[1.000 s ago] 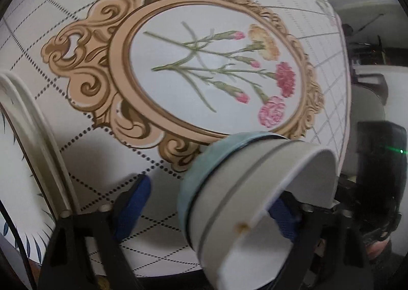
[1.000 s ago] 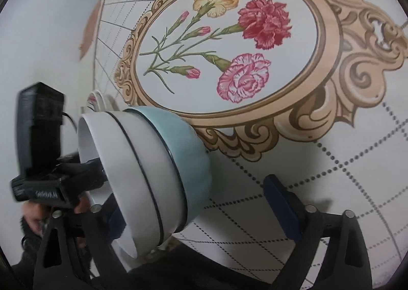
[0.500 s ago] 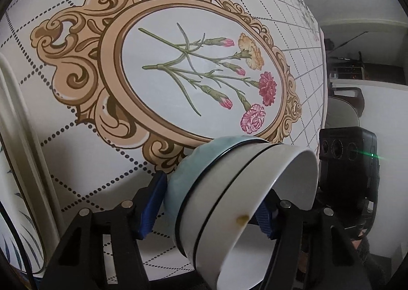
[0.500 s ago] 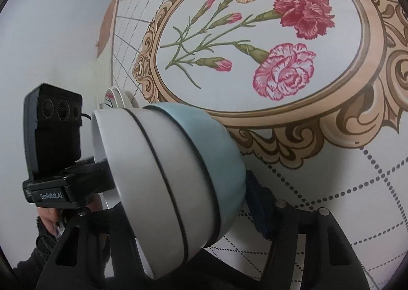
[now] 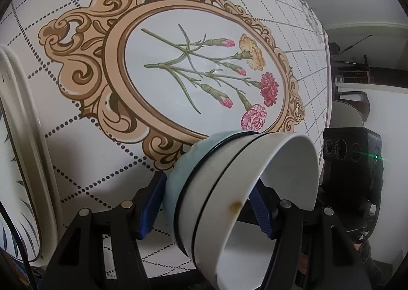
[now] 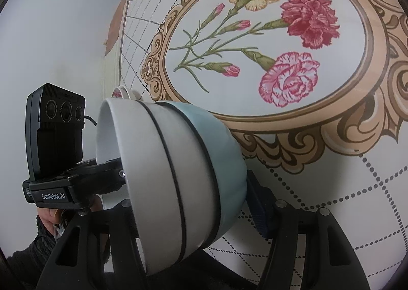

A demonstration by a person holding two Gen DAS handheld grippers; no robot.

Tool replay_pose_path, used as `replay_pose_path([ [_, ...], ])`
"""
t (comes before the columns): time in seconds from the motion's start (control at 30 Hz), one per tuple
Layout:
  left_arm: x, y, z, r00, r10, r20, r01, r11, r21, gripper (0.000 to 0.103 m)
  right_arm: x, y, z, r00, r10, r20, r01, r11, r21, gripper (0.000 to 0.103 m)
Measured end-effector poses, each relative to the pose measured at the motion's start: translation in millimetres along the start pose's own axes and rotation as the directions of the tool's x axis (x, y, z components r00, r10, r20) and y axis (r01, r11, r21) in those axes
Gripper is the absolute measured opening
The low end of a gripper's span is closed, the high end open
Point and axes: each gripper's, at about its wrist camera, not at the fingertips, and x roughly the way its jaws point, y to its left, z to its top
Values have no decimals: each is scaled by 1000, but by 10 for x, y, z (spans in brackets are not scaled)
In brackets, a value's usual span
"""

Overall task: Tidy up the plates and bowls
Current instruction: 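Lift the nested bowl stack with both tools and carry it over the plates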

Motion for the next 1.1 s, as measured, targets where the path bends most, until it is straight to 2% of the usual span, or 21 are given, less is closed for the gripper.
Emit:
replay_pose_path([
  [0.2,-35,-31,-47,1000,-1,8,1,1000,-4,62,-61,-12,-57,1000,-13,-4,13,1000,-9,64],
  [0.47,-313,-145,-36,999,9,51,-9,1000,3,61,-157,244,-2,1000,-12,9,12,999,-50,64],
  [0.77,-849,-117,-71,991,38,125,-36,999,-23,61,-227,772,114,1000,12,-10,-14,991,-137,64],
  [1.1,-1405,244,-66,984,28,175,-27,1000,-9,61,-55,1496,141,1000,-1,3,2,981,-192,64],
])
